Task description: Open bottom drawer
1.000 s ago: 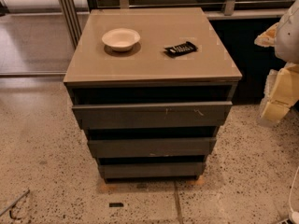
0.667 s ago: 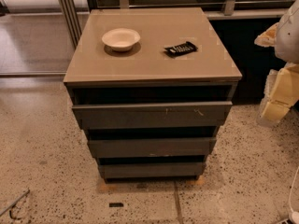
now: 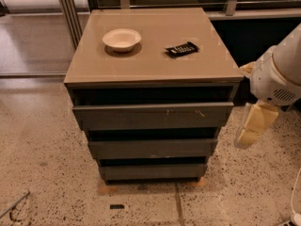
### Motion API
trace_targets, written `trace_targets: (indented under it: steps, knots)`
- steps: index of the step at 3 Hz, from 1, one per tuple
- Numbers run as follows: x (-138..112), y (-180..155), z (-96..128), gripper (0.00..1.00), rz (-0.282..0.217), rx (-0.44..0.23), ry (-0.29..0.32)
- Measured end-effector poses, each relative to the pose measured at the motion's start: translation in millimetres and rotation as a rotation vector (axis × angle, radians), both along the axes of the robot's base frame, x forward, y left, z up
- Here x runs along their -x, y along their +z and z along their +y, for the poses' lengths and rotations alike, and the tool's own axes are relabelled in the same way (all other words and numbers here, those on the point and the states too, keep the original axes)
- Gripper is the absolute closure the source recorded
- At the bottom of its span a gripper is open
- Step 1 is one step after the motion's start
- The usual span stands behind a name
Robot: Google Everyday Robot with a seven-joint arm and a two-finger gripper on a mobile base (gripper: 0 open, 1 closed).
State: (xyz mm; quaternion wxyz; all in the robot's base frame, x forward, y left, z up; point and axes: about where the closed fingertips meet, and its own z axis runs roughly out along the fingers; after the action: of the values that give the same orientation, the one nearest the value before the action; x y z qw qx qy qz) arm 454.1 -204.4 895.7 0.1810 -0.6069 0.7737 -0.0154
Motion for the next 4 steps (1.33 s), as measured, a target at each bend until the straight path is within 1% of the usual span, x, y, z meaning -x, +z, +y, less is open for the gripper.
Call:
trace_targets:
  steps: [1, 2, 3, 4]
  knots:
    - [-8, -87, 14, 0.0, 0.048, -0.098, -0.007]
    - [-30, -176, 37, 0.0, 0.094, -0.221, -0.014]
    - [-43, -202, 38, 0.0, 0.097, -0.252, -0.031]
    - [-43, -202, 38, 0.0, 0.097, -0.252, -0.031]
